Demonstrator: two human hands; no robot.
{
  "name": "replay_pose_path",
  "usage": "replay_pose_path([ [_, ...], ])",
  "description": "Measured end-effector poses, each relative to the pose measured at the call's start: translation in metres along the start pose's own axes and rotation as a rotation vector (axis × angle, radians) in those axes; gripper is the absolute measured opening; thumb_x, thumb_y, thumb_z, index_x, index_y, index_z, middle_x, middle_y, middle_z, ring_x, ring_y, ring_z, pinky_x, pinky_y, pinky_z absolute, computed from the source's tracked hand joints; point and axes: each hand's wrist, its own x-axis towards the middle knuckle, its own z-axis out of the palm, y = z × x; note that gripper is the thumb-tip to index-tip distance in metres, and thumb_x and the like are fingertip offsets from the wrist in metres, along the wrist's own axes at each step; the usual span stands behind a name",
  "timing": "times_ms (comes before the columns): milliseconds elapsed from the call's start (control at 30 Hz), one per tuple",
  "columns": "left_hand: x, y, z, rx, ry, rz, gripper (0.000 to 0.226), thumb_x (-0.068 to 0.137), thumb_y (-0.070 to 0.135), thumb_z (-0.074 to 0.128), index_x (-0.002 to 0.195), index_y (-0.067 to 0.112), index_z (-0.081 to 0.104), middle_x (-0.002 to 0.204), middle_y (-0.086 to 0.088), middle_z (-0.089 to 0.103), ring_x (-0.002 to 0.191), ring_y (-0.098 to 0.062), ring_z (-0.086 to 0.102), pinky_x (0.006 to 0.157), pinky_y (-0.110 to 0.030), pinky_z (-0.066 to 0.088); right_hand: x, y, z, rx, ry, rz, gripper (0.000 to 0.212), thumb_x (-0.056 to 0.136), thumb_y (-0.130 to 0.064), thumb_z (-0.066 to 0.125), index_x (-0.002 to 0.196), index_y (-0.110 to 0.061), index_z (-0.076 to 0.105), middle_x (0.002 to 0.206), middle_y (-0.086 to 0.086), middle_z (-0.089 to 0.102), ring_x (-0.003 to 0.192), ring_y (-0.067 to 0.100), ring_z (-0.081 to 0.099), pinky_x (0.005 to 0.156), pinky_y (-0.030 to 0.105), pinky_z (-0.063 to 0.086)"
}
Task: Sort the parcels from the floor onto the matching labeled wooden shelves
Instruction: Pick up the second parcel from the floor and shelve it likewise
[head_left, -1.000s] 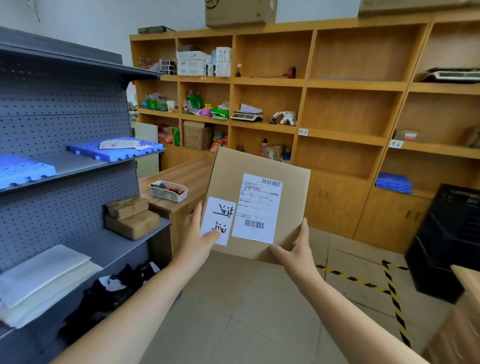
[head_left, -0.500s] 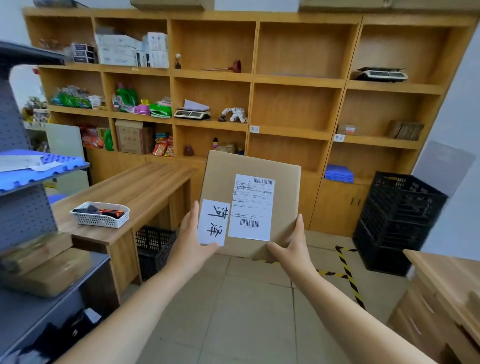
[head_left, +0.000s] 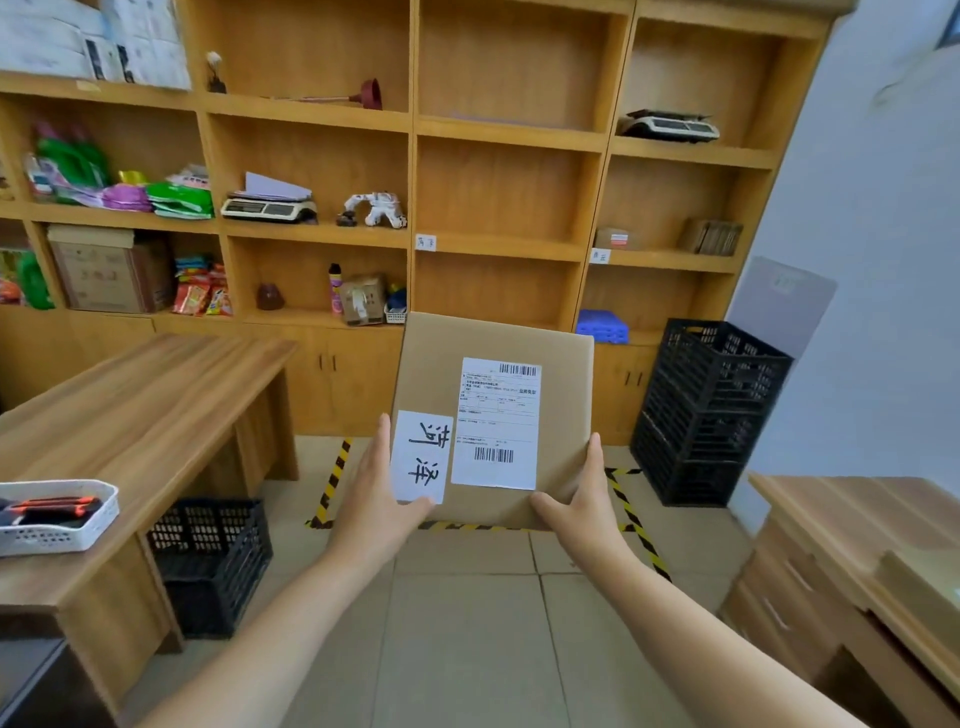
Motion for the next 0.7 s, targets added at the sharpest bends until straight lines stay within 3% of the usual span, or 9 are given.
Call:
replay_pose_path([
  [167, 0.055, -0.014, 0.033, -0.039, -0.047, 0.003, 0.109, 0.073, 0.015, 0.074, 0.146, 0.035, -0.004, 0.143, 0.005, 0.035, 0.123, -0.015, 0.04, 0.09, -0.032, 0.043, 0.06, 0.017, 0.007, -0.012, 0.018, 0.04, 0.109, 0.073, -0.025, 0.071, 0.145, -0.04, -0.01, 0.153, -0.008, 0.021, 0.136, 0.017, 0.03, 0.106, 0.047, 0.04],
  [300, 0.107, -0.019, 0.056, -0.046, -0.072, 0.025, 0.108, 0.074, 0.015, 0.075, 0.145, 0.038, -0.003, 0.135, 0.012, 0.038, 0.117, -0.01, 0.042, 0.085, -0.026, 0.045, 0.121, 0.029, 0.012, 0.018, -0.008, 0.017, 0.107, 0.077, -0.021, 0.071, 0.146, -0.036, -0.01, 0.154, -0.007, 0.018, 0.138, 0.017, 0.027, 0.11, 0.044, 0.034],
  [367, 0.135, -0.018, 0.067, -0.044, -0.072, 0.045, 0.103, 0.074, 0.013, 0.074, 0.144, 0.038, 0.003, 0.126, 0.02, 0.038, 0.108, -0.002, 0.044, 0.072, -0.015, 0.043, 0.155, 0.033, 0.015, 0.022, -0.015, 0.0, 0.106, 0.078, -0.02, 0.071, 0.146, -0.035, -0.009, 0.154, -0.005, 0.018, 0.139, 0.017, 0.025, 0.111, 0.042, 0.032],
  [433, 0.166, -0.019, 0.078, -0.029, -0.072, 0.055, 0.099, 0.073, 0.016, 0.074, 0.143, 0.04, 0.008, 0.126, 0.022, 0.039, 0.102, 0.004, 0.046, 0.065, -0.012, 0.041, 0.191, 0.035, 0.015, 0.014, -0.02, -0.007, 0.106, 0.079, -0.021, 0.07, 0.146, -0.034, -0.009, 0.155, -0.005, 0.017, 0.14, 0.017, 0.024, 0.111, 0.042, 0.031],
  [600, 0.244, -0.024, 0.106, 0.011, -0.052, 0.071, 0.099, 0.072, 0.021, 0.074, 0.145, 0.037, 0.009, 0.138, 0.019, 0.04, 0.105, 0.011, 0.044, 0.065, -0.012, 0.044, 0.28, 0.039, 0.015, -0.017, -0.04, -0.033, 0.105, 0.079, -0.022, 0.07, 0.147, -0.034, -0.009, 0.155, -0.006, 0.017, 0.14, 0.017, 0.024, 0.111, 0.042, 0.032],
  [700, 0.281, -0.033, 0.118, 0.027, -0.029, 0.073, 0.101, 0.073, 0.02, 0.074, 0.147, 0.032, 0.007, 0.144, 0.013, 0.034, 0.111, 0.006, 0.04, 0.074, -0.013, 0.04, 0.326, 0.042, 0.025, -0.028, -0.048, -0.04, 0.105, 0.078, -0.023, 0.071, 0.146, -0.036, -0.008, 0.155, -0.006, 0.018, 0.139, 0.017, 0.026, 0.11, 0.043, 0.034],
])
